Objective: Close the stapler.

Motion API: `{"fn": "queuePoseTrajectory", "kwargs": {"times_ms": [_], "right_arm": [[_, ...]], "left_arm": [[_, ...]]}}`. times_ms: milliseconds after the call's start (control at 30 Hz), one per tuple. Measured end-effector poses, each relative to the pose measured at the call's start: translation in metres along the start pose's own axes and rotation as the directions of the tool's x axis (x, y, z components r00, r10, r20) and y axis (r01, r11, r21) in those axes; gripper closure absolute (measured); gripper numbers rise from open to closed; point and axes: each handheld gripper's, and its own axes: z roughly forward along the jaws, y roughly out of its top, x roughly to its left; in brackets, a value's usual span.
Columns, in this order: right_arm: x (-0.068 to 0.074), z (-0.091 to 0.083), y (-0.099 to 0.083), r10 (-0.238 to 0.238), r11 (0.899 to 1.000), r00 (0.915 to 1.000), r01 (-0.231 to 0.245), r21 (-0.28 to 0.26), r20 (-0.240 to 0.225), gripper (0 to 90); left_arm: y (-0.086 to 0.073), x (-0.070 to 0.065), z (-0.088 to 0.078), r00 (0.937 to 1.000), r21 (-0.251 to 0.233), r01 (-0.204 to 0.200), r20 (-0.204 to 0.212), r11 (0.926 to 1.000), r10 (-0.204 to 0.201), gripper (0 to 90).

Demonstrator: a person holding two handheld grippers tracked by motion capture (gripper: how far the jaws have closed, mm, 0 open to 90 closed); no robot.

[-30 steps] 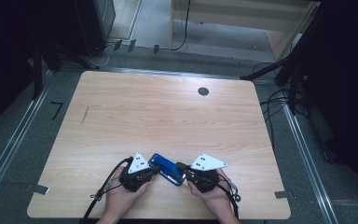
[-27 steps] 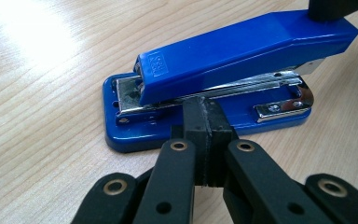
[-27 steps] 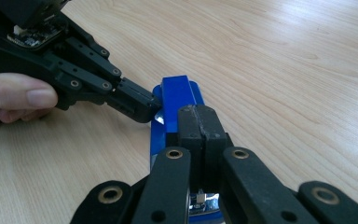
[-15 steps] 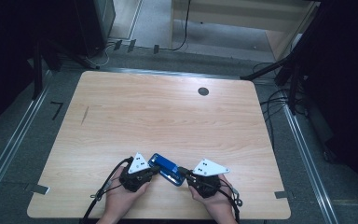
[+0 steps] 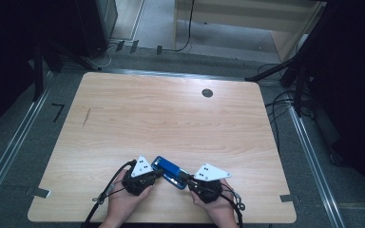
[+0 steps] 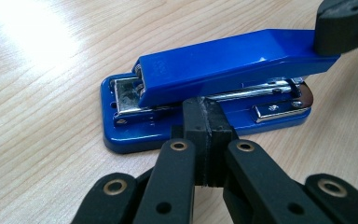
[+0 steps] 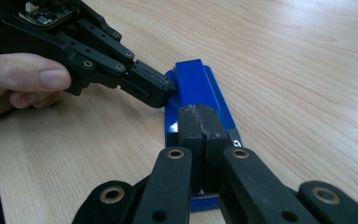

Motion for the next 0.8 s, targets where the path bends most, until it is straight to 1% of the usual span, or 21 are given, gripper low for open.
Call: {"fn": "queuePoseTrajectory", "kwargs": {"times_ms": [33, 67, 100, 133, 167, 200, 233, 267, 333, 500, 633, 733, 800], "right_arm": [[0.002, 0.001, 0.001, -0.013, 1.000, 0.9998, 0.012, 0.006, 0.013, 90.0], [0.002, 0.001, 0.002, -0.014, 1.000, 0.9998, 0.014, 0.008, 0.013, 90.0], [0.001, 0.000, 0.002, -0.013, 1.000, 0.9998, 0.013, -0.001, 0.015, 90.0], [0.001, -0.001, 0.002, -0.009, 1.000, 0.9992, 0.009, -0.005, 0.039, 90.0], [0.000, -0.001, 0.002, -0.005, 1.000, 0.9986, 0.005, -0.010, 0.053, 90.0], [-0.002, -0.002, 0.001, 0.010, 1.000, 0.9993, -0.009, -0.021, 0.036, 90.0], [-0.004, -0.004, 0.001, 0.032, 0.999, 0.9994, -0.032, -0.044, 0.013, 90.0], [-0.004, -0.006, 0.003, 0.036, 0.998, 0.9993, -0.036, -0.051, 0.008, 90.0], [-0.004, -0.006, 0.005, 0.024, 0.999, 0.9996, -0.023, -0.041, 0.016, 90.0], [-0.002, -0.005, 0.005, 0.029, 0.999, 0.9994, -0.029, -0.046, 0.018, 90.0], [0.001, -0.009, 0.007, 0.031, 0.998, 0.9992, -0.030, -0.061, 0.024, 90.0], [0.004, -0.013, 0.007, 0.045, 0.997, 0.9987, -0.044, -0.071, 0.024, 90.0], [0.007, -0.014, 0.006, 0.045, 0.997, 0.9986, -0.043, -0.067, 0.027, 90.0]], "left_arm": [[0.000, 0.000, 0.000, 1.0000, 0.000, 0.000, -0.001, 1.0000, 0.000, 90.0], [0.000, 0.000, 0.000, 1.0000, -0.001, 0.001, 0.000, 1.0000, -0.001, 90.0], [0.000, 0.000, 0.000, 1.0000, 0.002, 0.001, -0.001, 1.0000, -0.001, 90.0], [0.000, 0.000, 0.000, 1.0000, 0.004, 0.001, 0.000, 1.0000, -0.001, 90.0], [0.000, 0.000, 0.000, 1.0000, 0.003, 0.002, 0.002, 1.0000, -0.002, 90.0], [0.000, 0.001, 0.000, 1.0000, 0.000, 0.006, 0.004, 1.0000, -0.006, 90.0], [0.000, 0.001, 0.000, 1.0000, 0.000, 0.007, 0.004, 1.0000, -0.007, 90.0], [0.000, 0.001, 0.000, 1.0000, 0.000, 0.007, 0.006, 1.0000, -0.007, 90.0], [0.000, 0.001, 0.000, 0.9999, -0.001, 0.009, 0.007, 1.0000, -0.009, 90.0], [0.000, 0.001, -0.001, 0.9999, -0.002, 0.009, 0.007, 1.0000, -0.009, 90.0], [0.000, 0.001, -0.001, 1.0000, -0.001, 0.007, 0.005, 1.0000, -0.007, 90.0], [0.000, 0.001, -0.001, 1.0000, -0.003, 0.005, 0.005, 1.0000, -0.005, 90.0], [0.000, 0.001, -0.001, 1.0000, -0.004, 0.004, 0.005, 1.0000, -0.004, 90.0]]}}
